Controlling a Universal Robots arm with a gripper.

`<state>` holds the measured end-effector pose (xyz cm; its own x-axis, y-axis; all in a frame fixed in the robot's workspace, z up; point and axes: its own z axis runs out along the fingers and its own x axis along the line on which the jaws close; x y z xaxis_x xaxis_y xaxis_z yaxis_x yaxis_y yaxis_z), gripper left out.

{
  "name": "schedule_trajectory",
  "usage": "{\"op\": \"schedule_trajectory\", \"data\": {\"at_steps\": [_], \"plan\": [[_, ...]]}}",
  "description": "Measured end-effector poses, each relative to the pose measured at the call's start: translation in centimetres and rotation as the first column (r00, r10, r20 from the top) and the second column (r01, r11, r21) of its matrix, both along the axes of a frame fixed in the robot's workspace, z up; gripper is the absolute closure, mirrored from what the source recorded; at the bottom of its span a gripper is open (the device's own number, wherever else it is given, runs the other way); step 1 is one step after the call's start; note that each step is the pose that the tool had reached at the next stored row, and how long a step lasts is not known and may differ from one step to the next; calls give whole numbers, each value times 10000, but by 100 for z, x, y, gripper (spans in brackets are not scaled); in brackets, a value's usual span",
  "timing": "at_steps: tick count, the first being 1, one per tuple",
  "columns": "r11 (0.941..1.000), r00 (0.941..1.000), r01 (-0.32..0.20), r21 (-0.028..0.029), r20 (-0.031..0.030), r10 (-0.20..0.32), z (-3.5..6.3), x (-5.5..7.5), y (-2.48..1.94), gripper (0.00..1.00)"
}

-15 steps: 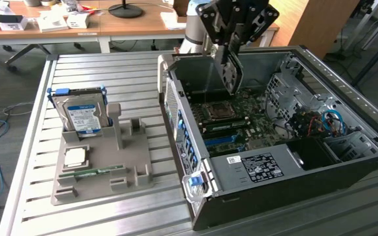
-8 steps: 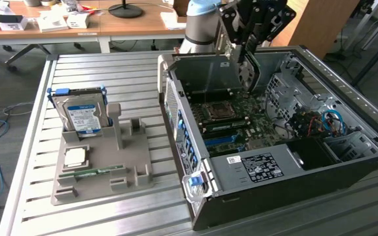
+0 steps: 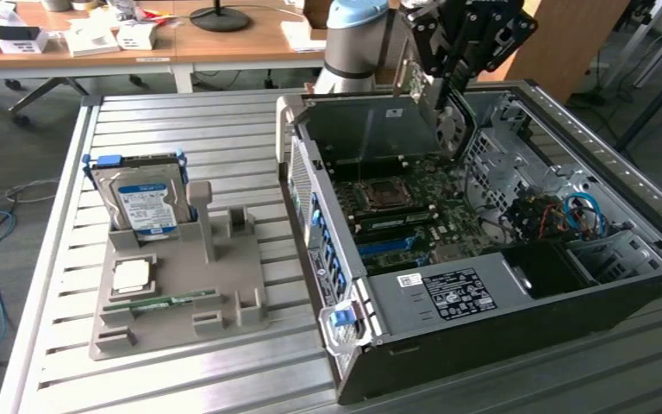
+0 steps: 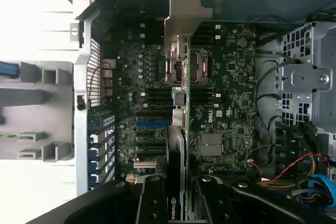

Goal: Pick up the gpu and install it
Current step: 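Pick up the gpu and move the gpu toward the slot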

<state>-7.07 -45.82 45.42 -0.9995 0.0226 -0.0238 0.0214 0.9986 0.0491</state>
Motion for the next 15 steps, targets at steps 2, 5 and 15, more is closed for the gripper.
{"op": "schedule_trajectory", "data": {"at_steps": [2, 5, 15], "plan": [[10000, 10000, 0, 0, 0, 0, 0, 57, 0, 74], [10000, 10000, 0, 1, 0, 0, 0, 155, 0, 74], [10000, 10000, 0, 2, 0, 0, 0, 460, 0, 74]]}}
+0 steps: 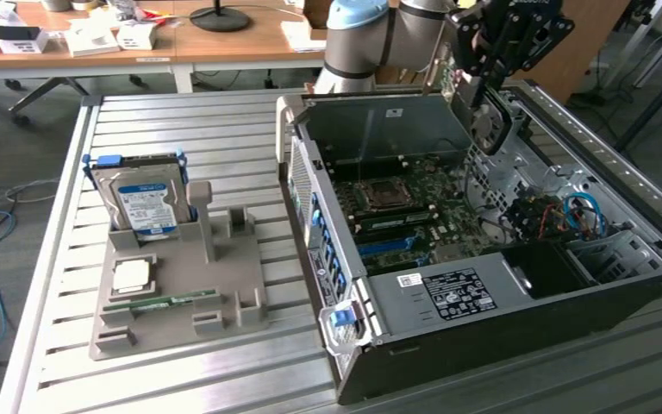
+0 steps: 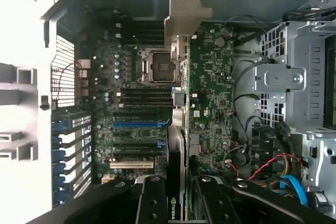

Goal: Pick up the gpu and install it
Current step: 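Pick up the gpu and move the gpu toward the slot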

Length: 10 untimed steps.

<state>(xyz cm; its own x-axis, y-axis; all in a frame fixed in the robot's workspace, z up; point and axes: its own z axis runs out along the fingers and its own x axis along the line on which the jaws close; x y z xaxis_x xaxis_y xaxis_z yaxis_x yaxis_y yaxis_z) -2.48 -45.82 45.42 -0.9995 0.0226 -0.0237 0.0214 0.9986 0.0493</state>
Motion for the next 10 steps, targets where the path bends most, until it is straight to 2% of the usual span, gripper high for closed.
{"op": "schedule_trajectory", "data": {"at_steps": [6, 10], "plan": [[10000, 10000, -1, 1, 1, 1, 0, 23, 1, 74], [10000, 10000, -1, 2, 1, 1, -1, 114, 0, 74]]}}
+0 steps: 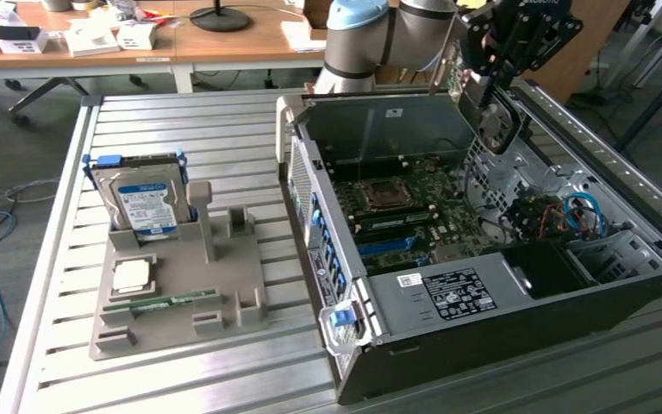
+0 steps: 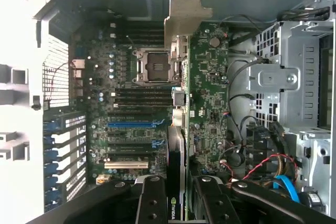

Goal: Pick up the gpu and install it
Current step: 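Pick up the gpu and move the gpu toward the slot, then insert the gpu into the slot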

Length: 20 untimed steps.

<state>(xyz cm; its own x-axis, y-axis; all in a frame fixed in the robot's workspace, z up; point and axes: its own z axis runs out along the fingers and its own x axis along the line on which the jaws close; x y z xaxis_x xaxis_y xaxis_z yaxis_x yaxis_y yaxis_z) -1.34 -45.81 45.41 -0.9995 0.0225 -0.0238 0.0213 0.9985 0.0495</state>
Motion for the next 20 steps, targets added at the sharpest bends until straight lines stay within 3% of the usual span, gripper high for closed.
{"op": "schedule_trajectory", "data": {"at_steps": [16, 20], "plan": [[10000, 10000, 1, 6, 0, -1, 0, 29, 1, 74], [10000, 10000, 1, 5, -1, -1, -41, 29, 0, 74]]}}
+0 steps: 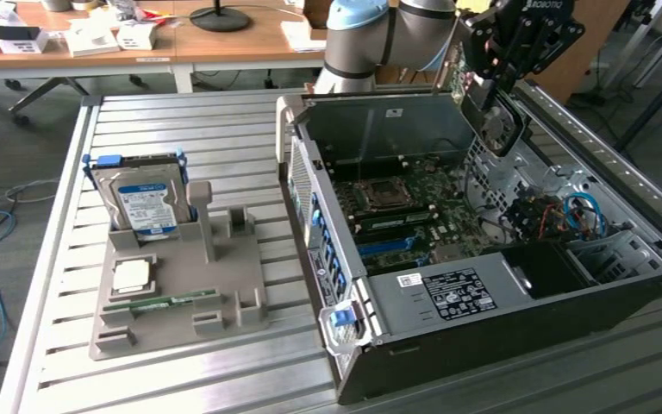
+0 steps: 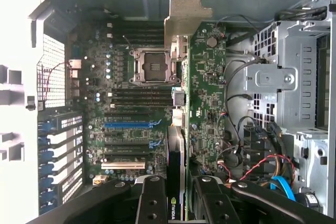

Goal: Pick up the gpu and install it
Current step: 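Insert the gpu into the slot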

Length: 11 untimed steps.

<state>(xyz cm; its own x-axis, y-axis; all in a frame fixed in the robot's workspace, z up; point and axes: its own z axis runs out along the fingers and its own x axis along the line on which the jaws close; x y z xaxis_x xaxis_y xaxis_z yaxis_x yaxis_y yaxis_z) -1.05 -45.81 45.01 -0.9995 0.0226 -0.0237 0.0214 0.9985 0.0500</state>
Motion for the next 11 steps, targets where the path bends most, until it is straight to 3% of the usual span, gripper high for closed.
{"op": "schedule_trajectory", "data": {"at_steps": [11], "plan": [[10000, 10000, -1, 1, 0, 1, -201, 0, 0, 74]]}}
